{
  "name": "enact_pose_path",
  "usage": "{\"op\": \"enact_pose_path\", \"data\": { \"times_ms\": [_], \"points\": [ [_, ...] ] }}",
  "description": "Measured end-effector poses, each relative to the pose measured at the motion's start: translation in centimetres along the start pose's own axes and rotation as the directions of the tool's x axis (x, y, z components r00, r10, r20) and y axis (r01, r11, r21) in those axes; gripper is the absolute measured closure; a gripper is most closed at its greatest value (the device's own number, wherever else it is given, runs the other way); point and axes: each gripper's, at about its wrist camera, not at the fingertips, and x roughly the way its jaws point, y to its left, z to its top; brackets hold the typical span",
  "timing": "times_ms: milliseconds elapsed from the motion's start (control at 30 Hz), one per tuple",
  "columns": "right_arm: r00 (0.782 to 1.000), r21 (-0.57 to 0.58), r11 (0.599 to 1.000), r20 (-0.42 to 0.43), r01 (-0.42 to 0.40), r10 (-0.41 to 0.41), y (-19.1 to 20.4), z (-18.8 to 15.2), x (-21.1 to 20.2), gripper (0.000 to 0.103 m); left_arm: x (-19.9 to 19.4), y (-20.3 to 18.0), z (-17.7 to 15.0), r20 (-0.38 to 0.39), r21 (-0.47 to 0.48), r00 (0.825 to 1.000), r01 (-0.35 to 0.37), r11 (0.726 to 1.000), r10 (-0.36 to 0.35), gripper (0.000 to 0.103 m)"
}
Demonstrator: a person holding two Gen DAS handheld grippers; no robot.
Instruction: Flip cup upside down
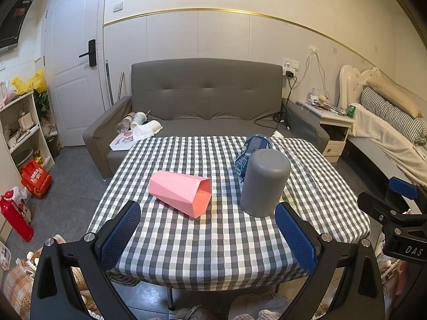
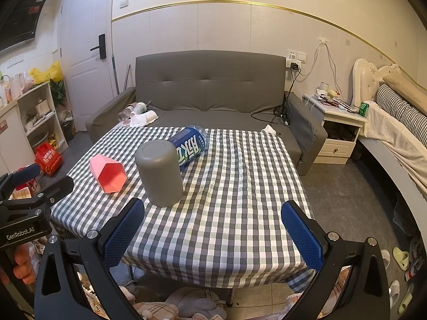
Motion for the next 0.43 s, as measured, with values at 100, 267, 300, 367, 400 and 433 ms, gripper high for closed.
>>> {"op": "enact_pose_path", "data": {
  "times_ms": [100,267,300,367,400,433],
  "points": [
    [1.0,0.001,1.0,-0.002,0.0,0.0,0.0,0.0,0.01,0.0,0.06,0.0,-0.09,-0.002,-0.001,1.0,0.001,1.0,-0.001,0.0],
    [1.0,0.0,1.0,-0.003,0.0,0.0,0.0,0.0,0.02,0.0,0.19,0.08,-0.27,-0.008,-0.005,1.0,0.002,1.0,-0.002,0.0],
    [1.0,0.0,1.0,-0.004,0.001,-0.001,0.0,-0.07,0.06,0.0,0.15,0.13,-0.34,-0.008,-0.007,1.0,0.002,1.0,-0.002,0.0],
    [1.0,0.001,1.0,-0.003,0.0,0.0,0.0,-0.07,0.06,0.0,0.21,0.05,-0.28,-0.008,-0.004,1.0,-0.001,1.0,0.001,0.0],
    [1.0,0.001,1.0,-0.002,0.001,-0.001,-0.01,-0.07,0.06,0.0,0.21,0.03,-0.32,-0.008,-0.003,1.0,-0.001,1.0,0.001,0.0],
    [1.0,0.001,1.0,-0.002,0.001,-0.001,-0.01,-0.07,0.06,0.0,0.22,0.02,-0.3,-0.008,-0.003,1.0,0.0,1.0,0.0,0.0]
  ]
}}
